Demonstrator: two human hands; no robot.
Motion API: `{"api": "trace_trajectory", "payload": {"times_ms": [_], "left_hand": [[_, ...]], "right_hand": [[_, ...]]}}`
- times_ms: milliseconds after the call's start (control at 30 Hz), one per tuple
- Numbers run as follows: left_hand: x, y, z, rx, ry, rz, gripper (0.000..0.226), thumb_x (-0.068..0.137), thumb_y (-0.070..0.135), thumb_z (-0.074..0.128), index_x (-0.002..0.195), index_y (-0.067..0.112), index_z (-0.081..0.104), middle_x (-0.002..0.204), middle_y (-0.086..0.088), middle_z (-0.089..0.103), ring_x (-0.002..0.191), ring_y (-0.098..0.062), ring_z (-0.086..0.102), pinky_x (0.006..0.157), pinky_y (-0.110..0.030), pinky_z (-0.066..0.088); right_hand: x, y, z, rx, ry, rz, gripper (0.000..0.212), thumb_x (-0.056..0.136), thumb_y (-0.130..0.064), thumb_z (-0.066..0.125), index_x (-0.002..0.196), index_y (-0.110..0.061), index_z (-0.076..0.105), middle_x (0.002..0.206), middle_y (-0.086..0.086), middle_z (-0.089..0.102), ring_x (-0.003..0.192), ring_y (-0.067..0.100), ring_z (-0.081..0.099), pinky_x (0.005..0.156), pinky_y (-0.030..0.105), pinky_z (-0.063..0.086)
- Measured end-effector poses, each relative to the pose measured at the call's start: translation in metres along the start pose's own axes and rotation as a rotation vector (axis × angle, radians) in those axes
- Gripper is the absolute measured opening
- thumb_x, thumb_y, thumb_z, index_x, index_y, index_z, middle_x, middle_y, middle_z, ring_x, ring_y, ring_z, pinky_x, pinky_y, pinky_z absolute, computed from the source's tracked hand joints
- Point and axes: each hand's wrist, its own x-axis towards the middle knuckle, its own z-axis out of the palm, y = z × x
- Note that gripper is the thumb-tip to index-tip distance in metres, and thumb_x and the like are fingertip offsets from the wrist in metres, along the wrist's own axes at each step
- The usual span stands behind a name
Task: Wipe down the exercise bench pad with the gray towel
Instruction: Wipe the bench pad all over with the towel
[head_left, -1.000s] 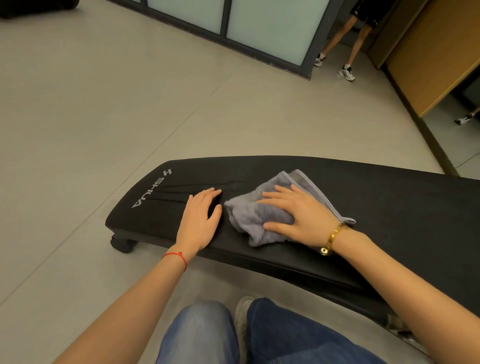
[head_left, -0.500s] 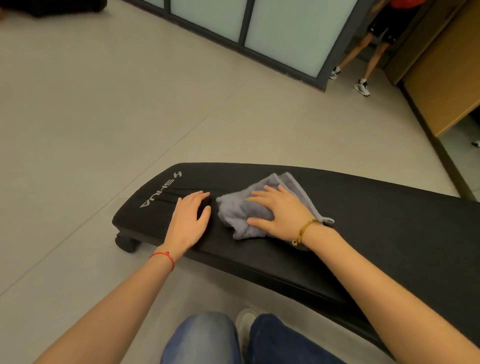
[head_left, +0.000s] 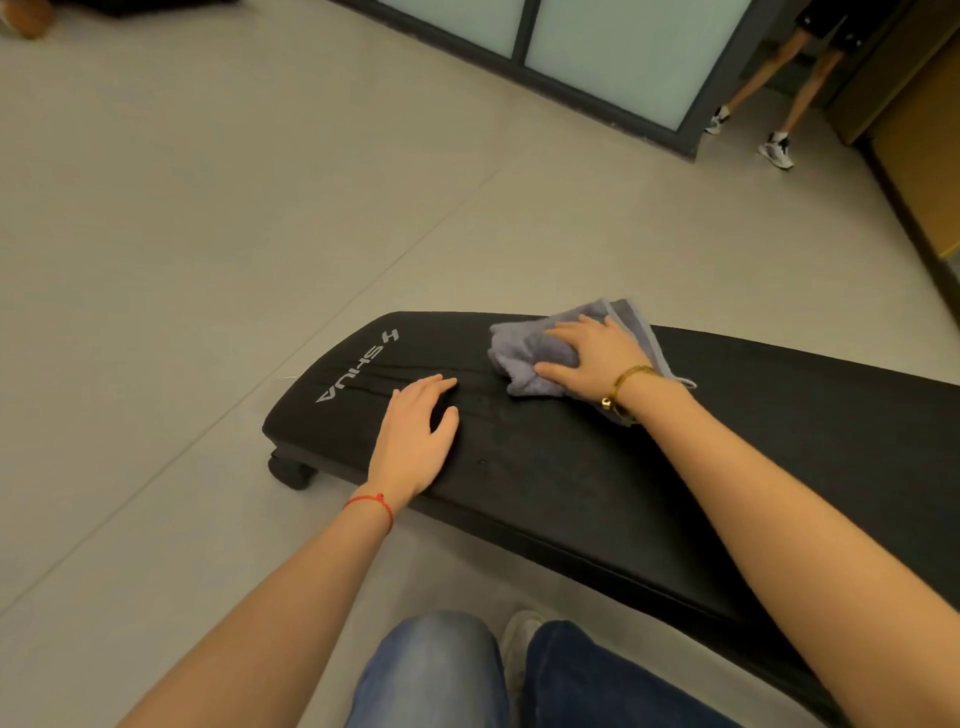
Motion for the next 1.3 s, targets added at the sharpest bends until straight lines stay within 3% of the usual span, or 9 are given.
{"api": "trace_trajectory", "payload": {"times_ms": [100, 200, 333, 467, 667, 767, 967, 1100, 1300], "left_hand": [[0.001, -0.004, -0.001, -0.019, 0.003, 0.012, 0.041, 0.096, 0.026, 0.048, 0.137, 0.023, 0.051, 0.144, 0.002, 0.048, 0.138, -0.014, 0.038, 0.121, -0.043, 0.018], [0.001, -0.003, 0.000, -0.023, 0.001, 0.012, 0.041, 0.097, 0.025, 0.047, 0.138, 0.023, 0.050, 0.146, 0.002, 0.046, 0.139, -0.012, 0.035, 0.123, -0.039, 0.011], [0.001, -0.002, 0.000, 0.000, 0.008, 0.007, 0.042, 0.097, 0.027, 0.047, 0.139, 0.024, 0.049, 0.146, 0.004, 0.045, 0.140, -0.011, 0.034, 0.123, -0.037, 0.010], [0.000, 0.001, -0.001, -0.012, 0.008, -0.012, 0.042, 0.097, 0.030, 0.045, 0.139, 0.026, 0.048, 0.147, 0.006, 0.044, 0.140, -0.009, 0.033, 0.123, -0.037, 0.012], [0.000, -0.001, -0.003, -0.055, -0.003, -0.001, 0.041, 0.096, 0.026, 0.049, 0.137, 0.023, 0.049, 0.145, 0.001, 0.046, 0.138, -0.014, 0.036, 0.120, -0.042, 0.019], [0.000, -0.002, -0.003, -0.038, -0.019, -0.002, 0.042, 0.097, 0.028, 0.048, 0.139, 0.023, 0.049, 0.147, 0.001, 0.044, 0.140, -0.013, 0.034, 0.123, -0.040, 0.013], [0.001, -0.001, -0.002, -0.003, 0.004, 0.001, 0.042, 0.097, 0.029, 0.046, 0.139, 0.024, 0.049, 0.146, 0.004, 0.046, 0.139, -0.011, 0.035, 0.123, -0.036, 0.009], [0.001, -0.001, -0.001, -0.005, 0.001, -0.002, 0.043, 0.096, 0.030, 0.046, 0.139, 0.024, 0.049, 0.145, 0.004, 0.046, 0.139, -0.011, 0.035, 0.123, -0.036, 0.010], [0.002, -0.005, -0.001, -0.042, -0.014, 0.019, 0.043, 0.095, 0.025, 0.050, 0.138, 0.022, 0.050, 0.146, 0.001, 0.046, 0.139, -0.013, 0.035, 0.122, -0.035, 0.009]], "right_hand": [[-0.050, -0.029, 0.007, 0.097, -0.023, -0.190, 0.065, 0.080, -0.069, 0.048, 0.135, -0.034, 0.048, 0.141, -0.005, 0.050, 0.137, 0.020, 0.037, 0.116, 0.040, 0.024], [-0.091, -0.028, -0.002, 0.190, -0.069, -0.305, 0.073, 0.076, -0.075, 0.042, 0.137, -0.035, 0.046, 0.143, -0.019, 0.042, 0.138, 0.001, 0.022, 0.120, 0.032, 0.012], [-0.061, 0.003, -0.014, 0.153, -0.015, -0.223, 0.076, 0.075, -0.076, 0.042, 0.133, -0.028, 0.053, 0.142, -0.005, 0.050, 0.137, 0.017, 0.037, 0.114, 0.036, 0.027], [-0.003, 0.005, -0.003, -0.003, 0.024, 0.002, 0.054, 0.088, -0.056, 0.050, 0.132, -0.025, 0.053, 0.142, 0.000, 0.050, 0.133, 0.024, 0.039, 0.112, 0.040, 0.021], [-0.071, -0.043, 0.004, 0.115, -0.008, -0.221, 0.060, 0.084, -0.062, 0.053, 0.136, -0.033, 0.049, 0.146, -0.006, 0.045, 0.142, 0.018, 0.030, 0.120, 0.038, 0.015], [-0.109, -0.043, -0.003, 0.151, -0.068, -0.312, 0.065, 0.080, -0.071, 0.043, 0.137, -0.040, 0.044, 0.148, -0.015, 0.040, 0.143, 0.008, 0.024, 0.121, 0.037, 0.014], [-0.052, -0.002, -0.013, 0.054, 0.049, -0.141, 0.059, 0.083, -0.065, 0.047, 0.127, -0.027, 0.058, 0.137, -0.001, 0.054, 0.129, 0.020, 0.043, 0.111, 0.038, 0.030], [-0.023, -0.021, 0.009, -0.072, 0.069, 0.033, 0.053, 0.090, -0.056, 0.046, 0.135, -0.029, 0.049, 0.141, -0.002, 0.050, 0.132, 0.024, 0.038, 0.115, 0.045, 0.019], [-0.099, -0.056, 0.004, 0.066, 0.017, -0.240, 0.058, 0.086, -0.062, 0.048, 0.138, -0.036, 0.045, 0.150, -0.010, 0.039, 0.143, 0.014, 0.025, 0.118, 0.029, 0.004]]}}
